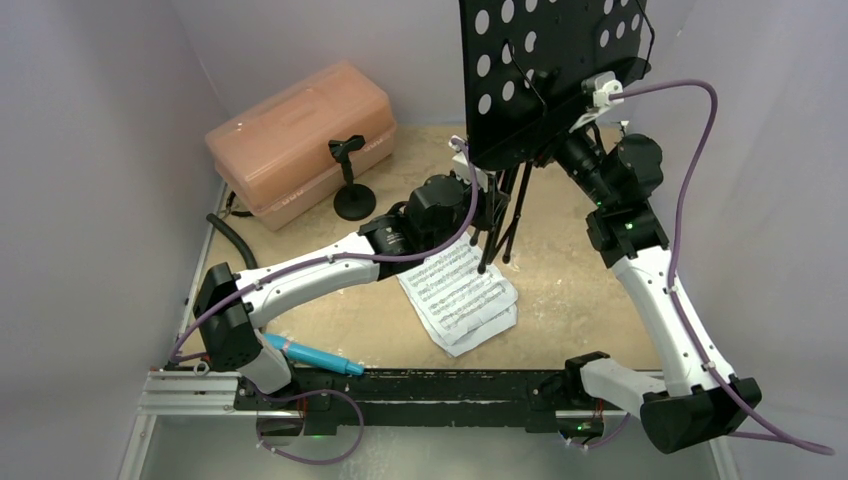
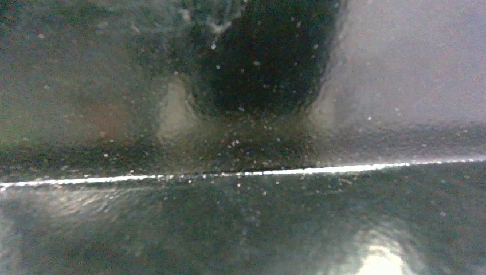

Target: Set up the instrument practice props

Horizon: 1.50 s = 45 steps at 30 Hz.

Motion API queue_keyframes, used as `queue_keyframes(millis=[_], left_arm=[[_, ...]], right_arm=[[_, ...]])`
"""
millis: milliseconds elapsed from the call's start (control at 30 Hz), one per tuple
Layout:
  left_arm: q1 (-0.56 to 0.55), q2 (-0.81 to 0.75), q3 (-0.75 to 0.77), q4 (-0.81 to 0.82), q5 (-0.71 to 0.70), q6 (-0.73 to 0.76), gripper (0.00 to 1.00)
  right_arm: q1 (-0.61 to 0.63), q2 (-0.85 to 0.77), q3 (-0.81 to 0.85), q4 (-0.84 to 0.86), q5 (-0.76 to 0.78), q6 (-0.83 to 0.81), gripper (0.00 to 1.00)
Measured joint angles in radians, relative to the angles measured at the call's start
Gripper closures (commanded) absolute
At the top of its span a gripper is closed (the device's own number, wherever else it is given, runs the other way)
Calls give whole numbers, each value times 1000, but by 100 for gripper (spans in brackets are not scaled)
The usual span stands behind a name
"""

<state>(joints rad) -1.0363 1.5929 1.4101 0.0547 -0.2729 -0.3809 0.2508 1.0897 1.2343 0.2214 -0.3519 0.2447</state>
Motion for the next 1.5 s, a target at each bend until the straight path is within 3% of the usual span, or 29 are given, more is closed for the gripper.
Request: queue_keyframes(millis=[500,867,1500], left_arm=[[0,0,50,-146,-12,-21,100],[3,13,30,-327,-46,-27,100],[12,-2,-64,-307,-48,-30,100]], right_arm=[[0,32,42,3,-1,-32,100],[-4,25,65,118,13,-48,100],[-4,1,3,173,-2,-48,100]])
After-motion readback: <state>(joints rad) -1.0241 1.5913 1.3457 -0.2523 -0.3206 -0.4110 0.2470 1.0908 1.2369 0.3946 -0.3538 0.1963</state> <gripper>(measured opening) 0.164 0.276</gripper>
